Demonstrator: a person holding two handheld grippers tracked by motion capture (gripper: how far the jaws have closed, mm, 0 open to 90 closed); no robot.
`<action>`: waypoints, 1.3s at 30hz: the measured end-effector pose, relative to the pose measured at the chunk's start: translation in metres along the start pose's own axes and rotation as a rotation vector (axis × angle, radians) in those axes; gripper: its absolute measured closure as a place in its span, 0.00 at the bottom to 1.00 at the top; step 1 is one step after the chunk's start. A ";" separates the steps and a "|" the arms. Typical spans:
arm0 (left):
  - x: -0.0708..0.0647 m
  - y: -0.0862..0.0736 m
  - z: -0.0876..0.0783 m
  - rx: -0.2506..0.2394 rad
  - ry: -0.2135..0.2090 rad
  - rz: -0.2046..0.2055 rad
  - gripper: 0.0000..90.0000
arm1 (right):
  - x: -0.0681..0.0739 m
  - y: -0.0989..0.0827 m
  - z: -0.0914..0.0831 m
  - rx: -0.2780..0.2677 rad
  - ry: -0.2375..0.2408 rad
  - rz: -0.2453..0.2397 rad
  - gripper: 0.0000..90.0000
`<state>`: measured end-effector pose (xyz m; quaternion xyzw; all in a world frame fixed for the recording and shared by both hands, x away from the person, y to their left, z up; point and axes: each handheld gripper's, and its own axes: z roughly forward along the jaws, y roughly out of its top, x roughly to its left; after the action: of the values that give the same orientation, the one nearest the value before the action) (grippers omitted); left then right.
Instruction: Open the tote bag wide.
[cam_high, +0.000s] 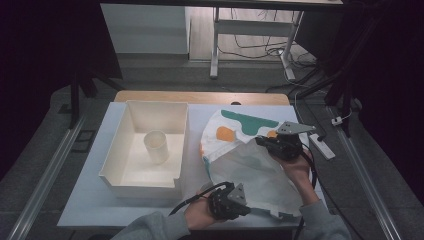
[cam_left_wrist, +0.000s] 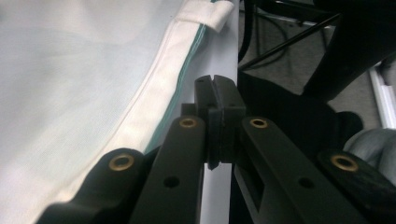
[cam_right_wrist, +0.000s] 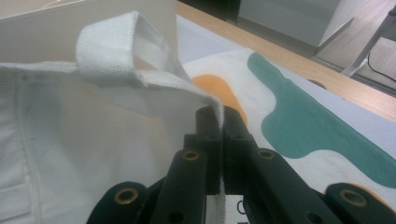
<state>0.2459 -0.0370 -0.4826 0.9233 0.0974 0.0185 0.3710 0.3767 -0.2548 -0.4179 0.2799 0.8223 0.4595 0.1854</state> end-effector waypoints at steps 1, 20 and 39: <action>0.001 -0.001 -0.002 0.000 0.027 0.005 0.99 | -0.001 0.000 0.001 0.001 -0.002 0.005 0.97; 0.008 0.016 0.054 0.111 0.121 0.073 0.49 | -0.001 -0.001 0.006 0.014 0.001 0.006 0.97; 0.018 0.010 0.051 0.094 0.159 0.039 0.96 | -0.001 -0.001 0.004 0.004 0.000 0.004 0.97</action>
<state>0.2709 -0.0758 -0.5133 0.9370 0.1094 0.0943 0.3180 0.3789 -0.2532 -0.4207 0.2819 0.8226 0.4584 0.1839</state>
